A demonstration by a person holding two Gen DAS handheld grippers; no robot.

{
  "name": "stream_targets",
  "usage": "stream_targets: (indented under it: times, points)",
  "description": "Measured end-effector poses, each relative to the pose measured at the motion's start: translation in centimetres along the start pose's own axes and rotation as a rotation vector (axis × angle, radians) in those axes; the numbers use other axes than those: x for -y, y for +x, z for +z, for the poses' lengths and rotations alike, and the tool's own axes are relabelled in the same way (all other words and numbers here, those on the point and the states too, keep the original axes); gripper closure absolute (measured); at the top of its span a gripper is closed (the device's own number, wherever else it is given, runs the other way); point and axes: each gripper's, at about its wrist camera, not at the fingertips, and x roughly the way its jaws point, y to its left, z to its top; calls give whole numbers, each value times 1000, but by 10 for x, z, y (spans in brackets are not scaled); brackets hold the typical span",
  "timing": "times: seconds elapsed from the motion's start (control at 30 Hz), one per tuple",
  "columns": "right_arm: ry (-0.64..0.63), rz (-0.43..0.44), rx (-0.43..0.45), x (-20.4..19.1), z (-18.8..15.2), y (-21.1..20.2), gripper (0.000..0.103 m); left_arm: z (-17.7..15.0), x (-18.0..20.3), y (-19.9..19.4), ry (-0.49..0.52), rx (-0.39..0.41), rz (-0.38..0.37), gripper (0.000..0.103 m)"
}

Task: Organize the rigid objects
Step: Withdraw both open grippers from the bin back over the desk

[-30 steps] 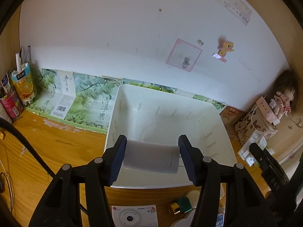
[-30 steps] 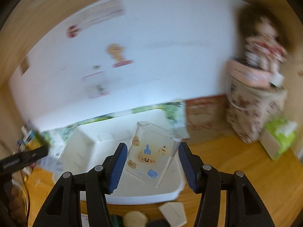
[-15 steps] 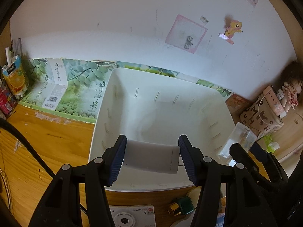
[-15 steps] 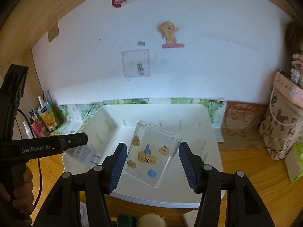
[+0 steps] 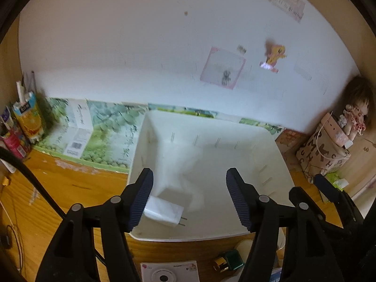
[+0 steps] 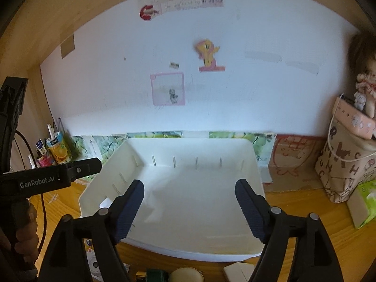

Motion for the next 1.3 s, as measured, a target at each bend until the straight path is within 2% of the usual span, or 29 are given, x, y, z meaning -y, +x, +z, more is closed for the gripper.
stream_targets:
  times: [0.33,0.4,0.53,0.7,0.97,1.3]
  points:
    - [-29,-50,105,-22,4,-60,17,2,-8,-64,-14,133,-16,29]
    - [-37,-57,124,-27,3,-72,17,1,-10,-77,-15,160,-20,25]
    - [-54,-80,153,-37,-5,-97,17,-4,-14,-105,-8,211,-21,23]
    - [-44,-95,166,-45,-20,-122,17,-16,-22,-128,-10,239,-14,21]
    - [-13,-117,135,-51,-51,-146,17,-46,-37,-146,-10,209,15,21]
    - [-3,-118,72,-58,-83,-158,17,-84,-60,-141,-26,66,75,21]
